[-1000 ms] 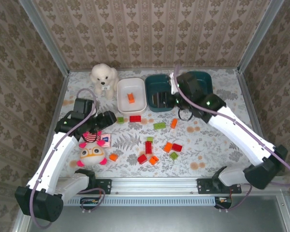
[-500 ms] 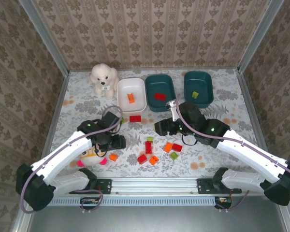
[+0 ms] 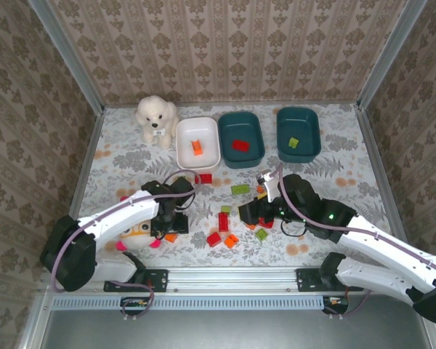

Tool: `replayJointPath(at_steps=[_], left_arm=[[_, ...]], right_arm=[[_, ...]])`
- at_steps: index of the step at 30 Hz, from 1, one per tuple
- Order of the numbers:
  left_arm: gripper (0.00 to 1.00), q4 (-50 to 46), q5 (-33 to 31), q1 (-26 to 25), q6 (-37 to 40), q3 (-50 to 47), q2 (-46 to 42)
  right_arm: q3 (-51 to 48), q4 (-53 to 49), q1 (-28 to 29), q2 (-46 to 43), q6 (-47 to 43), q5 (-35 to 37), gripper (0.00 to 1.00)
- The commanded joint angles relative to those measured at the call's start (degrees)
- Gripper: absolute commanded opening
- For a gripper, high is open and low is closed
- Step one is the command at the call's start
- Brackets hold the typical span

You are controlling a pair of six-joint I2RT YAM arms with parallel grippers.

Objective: Sort the legos into containers by color

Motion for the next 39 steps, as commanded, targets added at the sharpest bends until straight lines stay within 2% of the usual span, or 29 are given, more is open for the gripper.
replayJointPath(at_steps=[1, 12, 19, 31, 39], left_arm=[[0.69, 1.12, -1.17, 0.27, 2.52, 0.94, 2.01], [0.71, 3.68, -1.94, 0.69, 3.76, 0.04, 6.84], [0.59, 5.45, 0.77, 0.24, 2.18, -2.08, 7.53], [0.55, 4.86, 4.78, -2.0, -1.07, -1.26, 9.15], [0.46, 7.63, 3.68, -2.0, -1.29, -2.06, 11.11]], right_arm=[[0.0, 0.16, 0.07, -0.6, 0.61, -0.08, 0.81], [0.69, -1.48, 0.07, -0.54, 0.13, 0.23, 0.81], [0.58, -0.37, 0.08, -0.32, 0.24, -0.82, 0.82], [0.53, -0.35, 0.0, 0.35, 0.57, -0.12, 0.82], [-0.98, 2.26, -0.03, -0.24, 1.46, -2.38, 0.82]])
